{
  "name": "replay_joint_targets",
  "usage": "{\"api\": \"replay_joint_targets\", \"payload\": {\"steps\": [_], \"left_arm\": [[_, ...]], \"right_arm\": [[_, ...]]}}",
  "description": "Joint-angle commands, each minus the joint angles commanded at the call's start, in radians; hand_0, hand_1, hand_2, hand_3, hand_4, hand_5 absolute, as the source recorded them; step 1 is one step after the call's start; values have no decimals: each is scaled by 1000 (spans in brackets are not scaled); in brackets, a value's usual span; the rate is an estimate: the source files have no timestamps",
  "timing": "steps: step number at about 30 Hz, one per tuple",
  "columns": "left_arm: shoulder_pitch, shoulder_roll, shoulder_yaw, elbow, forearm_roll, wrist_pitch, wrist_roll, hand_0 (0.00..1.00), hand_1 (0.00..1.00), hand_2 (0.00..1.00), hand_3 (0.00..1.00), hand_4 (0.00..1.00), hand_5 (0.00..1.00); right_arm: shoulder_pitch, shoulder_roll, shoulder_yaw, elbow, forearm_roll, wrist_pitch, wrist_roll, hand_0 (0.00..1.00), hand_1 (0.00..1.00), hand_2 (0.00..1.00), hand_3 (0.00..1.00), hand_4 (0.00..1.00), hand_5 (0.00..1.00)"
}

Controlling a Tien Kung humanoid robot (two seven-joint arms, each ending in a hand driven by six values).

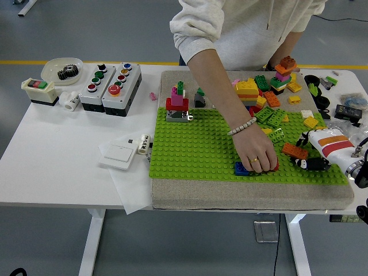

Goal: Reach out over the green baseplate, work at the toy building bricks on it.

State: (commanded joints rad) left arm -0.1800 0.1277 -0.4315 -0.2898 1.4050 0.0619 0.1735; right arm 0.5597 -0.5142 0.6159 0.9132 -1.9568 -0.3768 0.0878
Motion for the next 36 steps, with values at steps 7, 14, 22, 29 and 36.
{"api": "replay_joint_targets", "payload": {"steps": [7, 14, 22, 29, 36], "left_arm": [[1, -1, -5, 0, 13, -4, 0, 690, 641, 715, 621, 679, 673], [2, 0, -10, -1, 30, -8, -1, 690, 641, 714, 621, 679, 674], [6, -1, -13, -1, 37, -9, -1, 690, 641, 715, 621, 678, 674], [7, -1, -17, -2, 46, -13, 0, 690, 641, 713, 621, 678, 674], [3, 2, -16, -2, 47, -15, 0, 690, 642, 713, 620, 677, 673]], "right_arm": [[0, 0, -4, -1, 2, -1, 5, 201, 370, 493, 516, 768, 482], [-3, 1, -8, -1, -2, -7, 11, 182, 346, 476, 510, 755, 502], [-4, 2, -12, 0, -1, -13, 16, 172, 339, 470, 509, 739, 516], [-6, 1, -12, 7, -1, -20, 17, 169, 336, 466, 504, 716, 523], [-6, -2, -4, 15, -2, -25, 18, 170, 333, 464, 501, 700, 533]]}}
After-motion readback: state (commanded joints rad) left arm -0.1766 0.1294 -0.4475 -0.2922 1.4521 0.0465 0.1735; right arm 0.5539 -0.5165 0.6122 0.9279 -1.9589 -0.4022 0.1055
